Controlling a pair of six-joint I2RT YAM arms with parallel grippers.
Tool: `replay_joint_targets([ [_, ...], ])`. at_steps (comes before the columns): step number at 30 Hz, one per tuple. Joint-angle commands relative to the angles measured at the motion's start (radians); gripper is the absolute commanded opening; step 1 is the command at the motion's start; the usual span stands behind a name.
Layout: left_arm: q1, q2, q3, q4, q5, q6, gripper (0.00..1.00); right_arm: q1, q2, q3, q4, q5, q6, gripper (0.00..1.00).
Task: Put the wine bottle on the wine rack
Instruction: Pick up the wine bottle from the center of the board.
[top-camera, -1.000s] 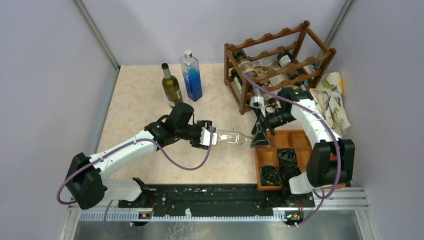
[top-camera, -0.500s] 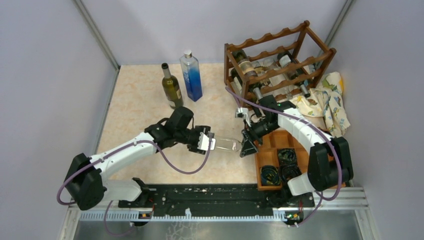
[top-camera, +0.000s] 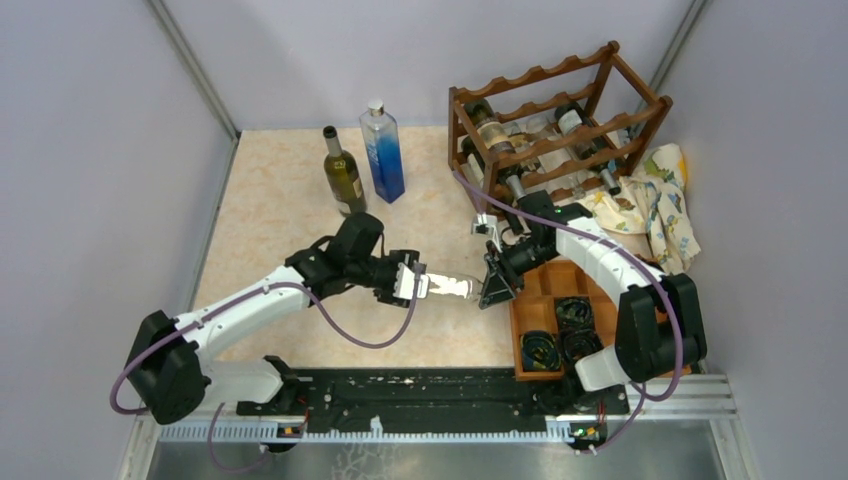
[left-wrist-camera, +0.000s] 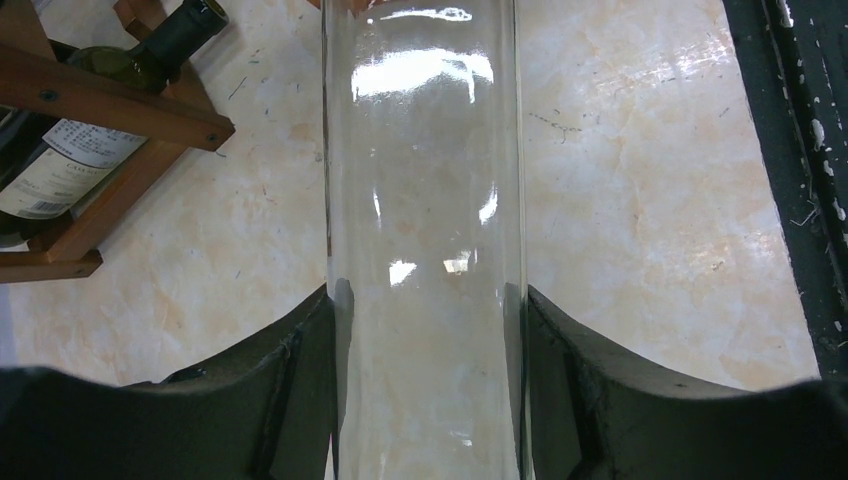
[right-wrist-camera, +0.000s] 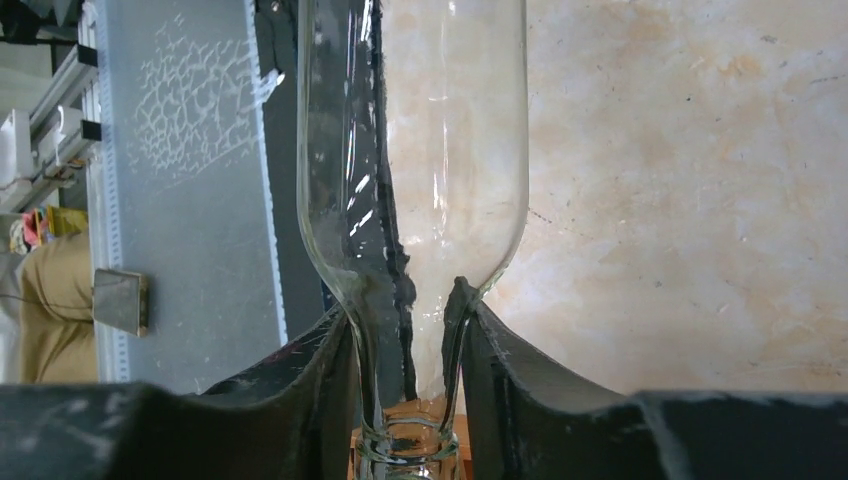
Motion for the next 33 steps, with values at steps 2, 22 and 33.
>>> replay_joint_targets([
  [2, 0.010, -0.031, 0.003, 0.085, 0.063, -0.015, 0.00, 0.009, -0.007, 0.011, -0.006, -0.081, -0.023, 0.29],
  [22, 0.022, -0.040, -0.042, 0.187, 0.037, -0.094, 0.91, -0.086, -0.054, -0.003, -0.024, -0.194, -0.029, 0.00],
  [33, 0.022, -0.099, -0.069, 0.216, 0.030, -0.101, 0.99, -0.110, -0.052, -0.006, 0.000, -0.188, -0.004, 0.00],
])
